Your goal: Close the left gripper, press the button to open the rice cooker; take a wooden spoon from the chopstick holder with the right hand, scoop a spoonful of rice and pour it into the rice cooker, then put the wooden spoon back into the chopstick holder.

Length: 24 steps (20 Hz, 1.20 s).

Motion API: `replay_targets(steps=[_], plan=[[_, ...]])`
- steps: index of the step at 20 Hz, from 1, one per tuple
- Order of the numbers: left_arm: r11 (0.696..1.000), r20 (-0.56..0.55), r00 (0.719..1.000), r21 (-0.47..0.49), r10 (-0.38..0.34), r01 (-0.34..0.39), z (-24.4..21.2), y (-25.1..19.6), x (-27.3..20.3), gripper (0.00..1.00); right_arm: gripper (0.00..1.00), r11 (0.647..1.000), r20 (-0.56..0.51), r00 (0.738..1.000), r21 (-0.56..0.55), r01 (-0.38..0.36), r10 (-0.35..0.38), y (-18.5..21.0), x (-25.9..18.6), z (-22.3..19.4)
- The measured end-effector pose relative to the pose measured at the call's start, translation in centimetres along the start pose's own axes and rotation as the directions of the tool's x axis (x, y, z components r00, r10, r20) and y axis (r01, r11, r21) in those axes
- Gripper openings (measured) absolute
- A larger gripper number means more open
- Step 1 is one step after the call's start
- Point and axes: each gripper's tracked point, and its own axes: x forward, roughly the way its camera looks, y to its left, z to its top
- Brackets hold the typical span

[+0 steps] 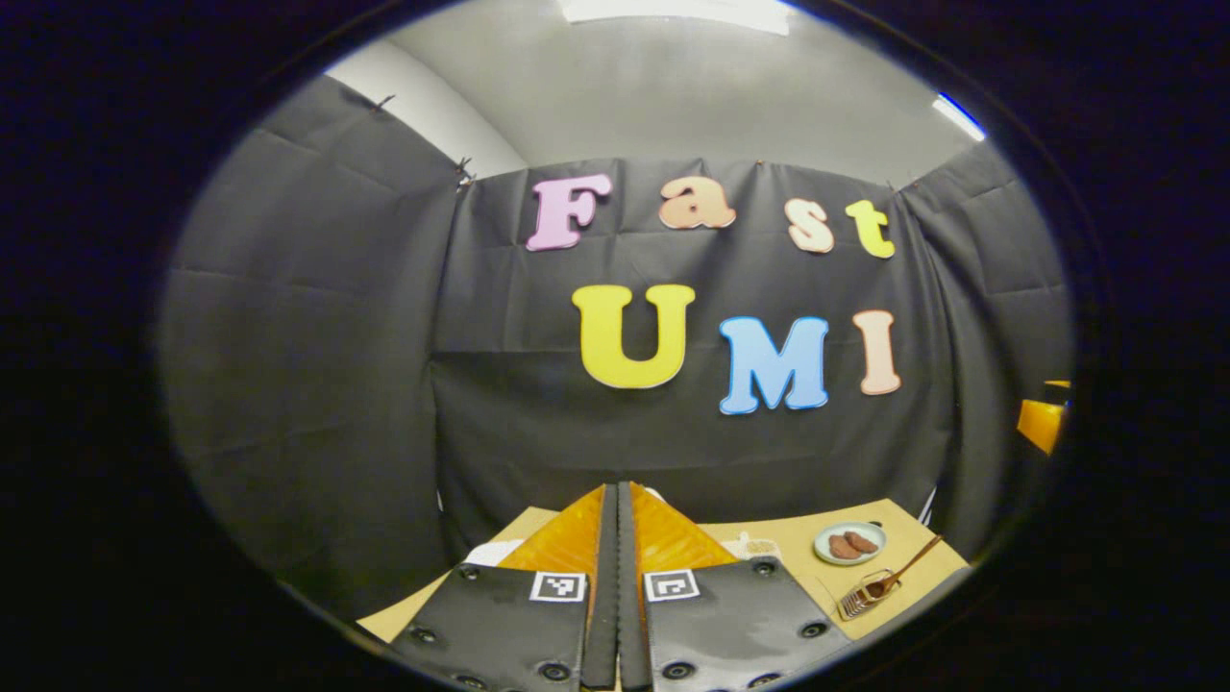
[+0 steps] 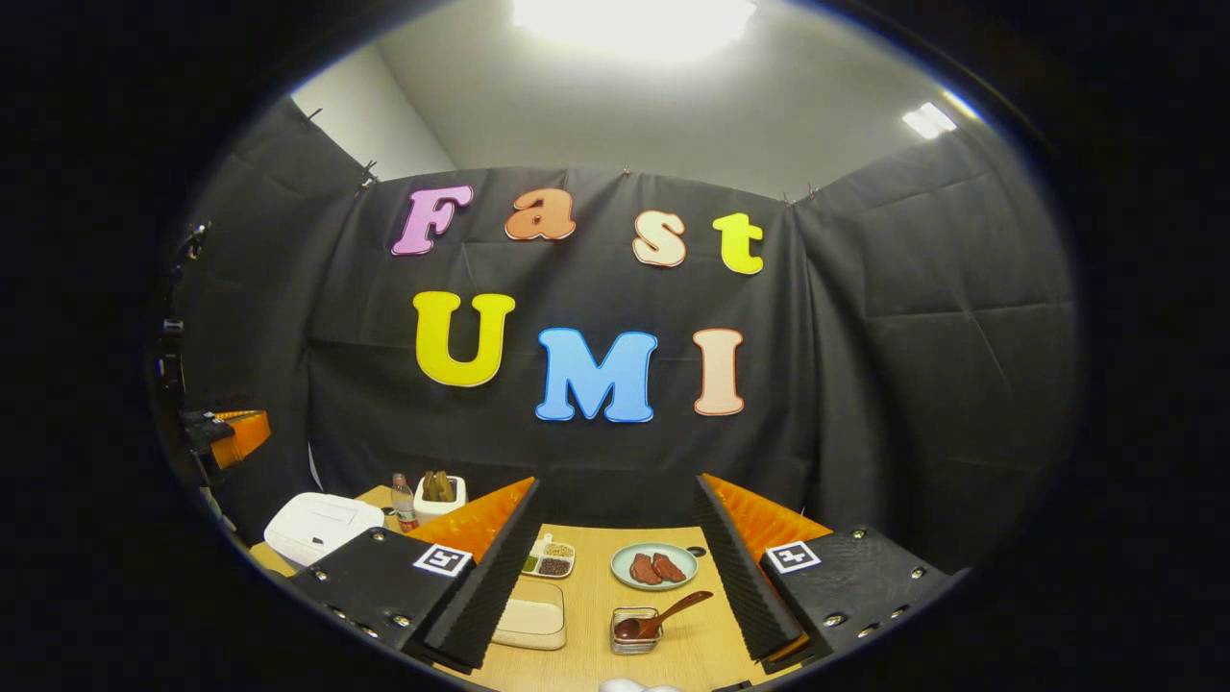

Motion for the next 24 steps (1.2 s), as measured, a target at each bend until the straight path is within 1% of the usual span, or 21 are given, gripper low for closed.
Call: replay_targets(steps=[1,2,4,8,12,14,17,20,21,22,23,24], plan=[[0.999,-0.037,0.999,-0.019,0.027,-0.027,-1.6,1.1,1.2,0.08,0.95,1.0,-0.007,1.0,-0.006,-0.002,0.002,0.2,0.1,-0.1],[0.999,-0.08,0.996,-0.027,0.036,-0.039,-3.4,2.0,2.4,0.08,0.97,1.0,-0.012,1.0,-0.014,-0.003,0.003,0.4,0.1,-0.2],[0.996,-0.159,0.985,-0.036,0.072,-0.078,-7.4,4.0,3.8,0.08,0.95,0.999,-0.022,1.0,-0.032,-0.003,0.002,0.8,0.2,-0.3],[0.991,-0.279,0.952,-0.004,0.129,-0.135,-14.5,7.1,6.4,0.08,0.95,0.998,-0.054,0.998,-0.057,-0.013,0.01,1.8,0.2,-1.4],[0.99,-0.381,0.915,-0.002,0.132,-0.144,-20.3,7.5,8.1,0.08,0.95,0.997,-0.089,0.996,-0.077,-0.028,0.021,2.8,0.2,-2.5],[0.988,-0.401,0.905,0.002,0.14,-0.152,-21.5,7.7,8.3,0.08,0.95,0.996,-0.1,0.995,-0.08,-0.036,0.028,3.2,0.3,-2.9],[0.989,-0.429,0.893,-0.002,0.134,-0.149,-22.6,7.5,8.0,0.08,0.95,0.996,-0.102,0.994,-0.085,-0.041,0.032,3.5,0.4,-2.7],[0.988,-0.469,0.873,0.003,0.136,-0.153,-24.2,7.6,7.5,0.08,0.95,0.995,-0.108,0.993,-0.083,-0.047,0.038,3.6,0.5,-3.0],[0.989,-0.453,0.88,0.019,0.141,-0.149,-23.9,7.8,8.2,0.09,0.95,0.995,-0.108,0.993,-0.085,-0.046,0.037,3.5,0.5,-3.0],[0.988,-0.473,0.869,0.024,0.144,-0.151,-24.4,7.8,7.5,0.08,0.95,0.995,-0.112,0.993,-0.086,-0.047,0.038,3.6,0.6,-3.2],[0.989,-0.462,0.875,0.029,0.144,-0.147,-24.0,7.8,7.8,0.08,0.95,0.995,-0.115,0.993,-0.082,-0.049,0.039,3.6,0.6,-3.3],[0.988,-0.476,0.867,0.026,0.146,-0.152,-24.4,7.8,7.6,0.09,0.95,0.996,-0.119,0.992,-0.078,-0.051,0.041,3.6,0.7,-3.4]])
